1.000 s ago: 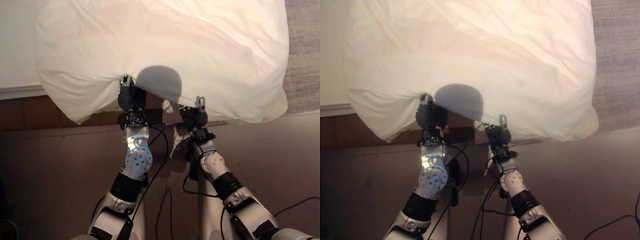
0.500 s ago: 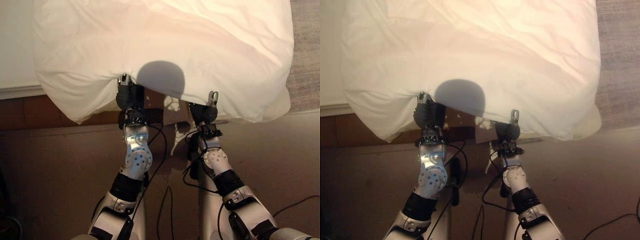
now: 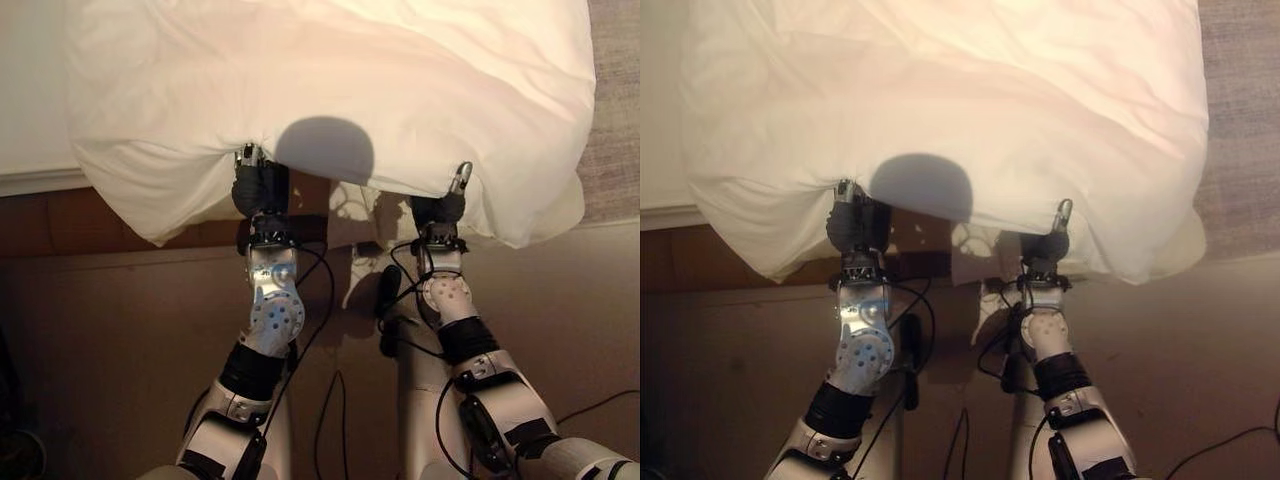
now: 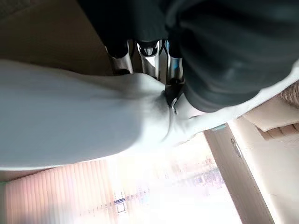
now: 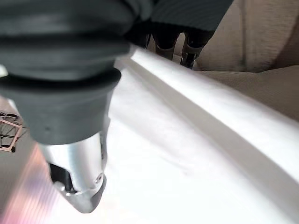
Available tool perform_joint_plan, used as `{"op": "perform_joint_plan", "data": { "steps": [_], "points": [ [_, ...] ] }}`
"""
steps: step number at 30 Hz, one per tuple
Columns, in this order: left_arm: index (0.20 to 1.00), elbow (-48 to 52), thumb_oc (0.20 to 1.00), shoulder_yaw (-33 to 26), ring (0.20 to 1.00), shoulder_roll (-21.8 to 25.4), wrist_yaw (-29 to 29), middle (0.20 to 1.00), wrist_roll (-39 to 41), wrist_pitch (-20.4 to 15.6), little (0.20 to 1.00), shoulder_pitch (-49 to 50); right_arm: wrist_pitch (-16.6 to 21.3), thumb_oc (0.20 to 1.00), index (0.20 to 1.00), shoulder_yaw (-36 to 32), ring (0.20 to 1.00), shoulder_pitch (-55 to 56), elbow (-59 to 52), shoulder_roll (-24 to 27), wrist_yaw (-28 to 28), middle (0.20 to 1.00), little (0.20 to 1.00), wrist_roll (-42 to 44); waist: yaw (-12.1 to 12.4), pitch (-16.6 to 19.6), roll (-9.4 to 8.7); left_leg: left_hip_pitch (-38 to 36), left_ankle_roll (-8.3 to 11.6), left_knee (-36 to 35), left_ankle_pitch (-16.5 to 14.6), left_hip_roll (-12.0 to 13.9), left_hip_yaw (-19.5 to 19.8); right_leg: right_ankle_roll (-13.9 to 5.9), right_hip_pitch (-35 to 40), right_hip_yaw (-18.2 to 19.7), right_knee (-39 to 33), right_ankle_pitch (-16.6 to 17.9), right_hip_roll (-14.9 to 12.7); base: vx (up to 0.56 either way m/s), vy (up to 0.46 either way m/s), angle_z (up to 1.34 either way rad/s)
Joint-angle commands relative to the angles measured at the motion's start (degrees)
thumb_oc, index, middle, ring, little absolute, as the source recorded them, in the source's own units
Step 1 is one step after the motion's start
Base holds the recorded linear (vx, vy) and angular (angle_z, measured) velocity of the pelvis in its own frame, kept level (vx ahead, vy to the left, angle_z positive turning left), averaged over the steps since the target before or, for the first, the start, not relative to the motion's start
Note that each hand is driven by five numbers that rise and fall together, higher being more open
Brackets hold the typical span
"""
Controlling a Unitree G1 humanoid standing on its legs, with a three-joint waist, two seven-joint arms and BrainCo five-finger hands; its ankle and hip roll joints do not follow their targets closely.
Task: Make the bed
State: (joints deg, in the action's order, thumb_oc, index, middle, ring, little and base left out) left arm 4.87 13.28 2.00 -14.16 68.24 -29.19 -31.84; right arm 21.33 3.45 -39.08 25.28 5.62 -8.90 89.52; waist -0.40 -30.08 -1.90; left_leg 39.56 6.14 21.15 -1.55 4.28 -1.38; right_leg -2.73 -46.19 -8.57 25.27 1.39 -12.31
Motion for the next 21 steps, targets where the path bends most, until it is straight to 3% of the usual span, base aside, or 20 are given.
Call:
{"op": "perform_joint_plan", "data": {
  "steps": [1, 2, 3, 14, 15, 16, 17, 21],
  "points": [
    [0.200, 11.7, 0.200, -8.4, 0.200, 3.7, 2.2, 0.200, -5.8, -6.0, 0.200, -2.9, 10.2, 0.878, 0.878, -13.3, 0.878, 4.5, -2.2, 7.8, 1.7, 0.878, 0.878, 2.9, 0.6, 6.7, 3.20, 4.1, -4.36, -2.1, 2.4, -3.9, -0.2, -3.80, -0.3, -1.6, -1.6, -1.1, 2.0, 0.00, 0.000, 0.00],
    [0.200, 11.7, 0.200, -8.4, 0.200, 3.8, 2.1, 0.200, -5.8, -5.9, 0.200, -2.8, 10.9, 0.332, 0.332, -13.5, 0.332, 4.6, -2.5, 8.1, 2.6, 0.332, 0.332, 2.4, 0.5, 6.8, 3.03, 4.1, -4.34, -2.1, 2.4, -3.8, -0.3, -3.81, -0.2, -1.5, -1.7, -1.2, 2.0, 0.00, 0.000, 0.00],
    [0.200, 11.7, 0.200, -8.5, 0.200, 3.8, 2.0, 0.200, -5.8, -6.0, 0.200, -2.8, 11.4, 0.200, 0.200, -13.6, 0.200, 4.5, -2.7, 8.2, 2.9, 0.200, 0.200, 2.5, 0.4, 6.8, 3.00, 4.2, -4.34, -1.9, 2.3, -3.9, -0.3, -3.79, -0.3, -1.4, -1.6, -1.2, 2.1, 0.00, 0.000, 0.00],
    [0.200, 10.6, 0.200, -8.9, 0.200, 4.7, 2.2, 0.200, -5.3, -5.4, 0.200, -1.2, 12.4, 0.200, 0.200, -12.0, 0.200, 7.1, -9.7, 7.1, 3.9, 0.200, 0.200, -0.4, 0.0, 7.2, 2.60, 4.5, -4.34, -1.4, 2.3, -3.6, -0.6, -3.58, -0.7, -1.1, -1.3, -1.2, 2.4, 0.00, 0.000, 0.00],
    [0.266, 10.2, 0.266, -9.0, 0.266, 4.8, 2.4, 0.266, -5.1, -5.1, 0.266, -0.7, 12.3, 0.200, 0.200, -11.8, 0.200, 7.3, -10.6, 7.0, 3.8, 0.200, 0.200, -0.7, 0.0, 7.2, 2.63, 4.5, -4.35, -1.5, 2.3, -3.6, -0.6, -3.59, -0.6, -1.1, -1.4, -1.2, 2.4, 0.00, 0.000, 0.00],
    [0.805, 8.5, 0.805, -9.7, 0.805, 5.6, 3.4, 0.805, -4.3, -3.8, 0.805, 1.3, 12.0, 0.200, 0.200, -11.3, 0.200, 8.5, -13.3, 6.9, 3.2, 0.200, 0.200, -1.5, 0.0, 7.1, 2.61, 4.1, -4.26, -1.3, 1.8, -3.5, -0.6, -3.59, -0.2, -1.0, -1.3, -1.7, 2.5, 0.00, 0.000, 0.00],
    [1.000, 7.9, 1.000, -9.9, 1.000, 5.8, 4.2, 1.000, -3.4, -3.3, 1.000, 2.4, 11.9, 0.200, 0.200, -11.1, 0.200, 9.2, -14.7, 6.7, 2.9, 0.200, 0.200, -2.0, 0.0, 7.1, 2.61, 4.2, -4.33, -1.4, 2.2, -3.5, -0.7, -3.49, -0.4, -0.9, -1.5, -1.3, 2.6, 0.00, 0.000, 0.00],
    [1.000, 5.9, 1.000, -11.2, 1.000, 6.4, 6.7, 1.000, -1.0, -1.6, 1.000, 7.1, 11.5, 0.200, 0.200, -10.3, 0.200, 11.1, -20.5, 6.2, 1.7, 0.200, 0.200, -3.8, 0.1, 7.0, 2.65, 3.6, -4.26, -1.6, 1.9, -3.4, -0.9, -3.58, 0.2, -0.9, -1.5, -1.7, 2.6, 0.00, 0.000, 0.00]
  ]
}}
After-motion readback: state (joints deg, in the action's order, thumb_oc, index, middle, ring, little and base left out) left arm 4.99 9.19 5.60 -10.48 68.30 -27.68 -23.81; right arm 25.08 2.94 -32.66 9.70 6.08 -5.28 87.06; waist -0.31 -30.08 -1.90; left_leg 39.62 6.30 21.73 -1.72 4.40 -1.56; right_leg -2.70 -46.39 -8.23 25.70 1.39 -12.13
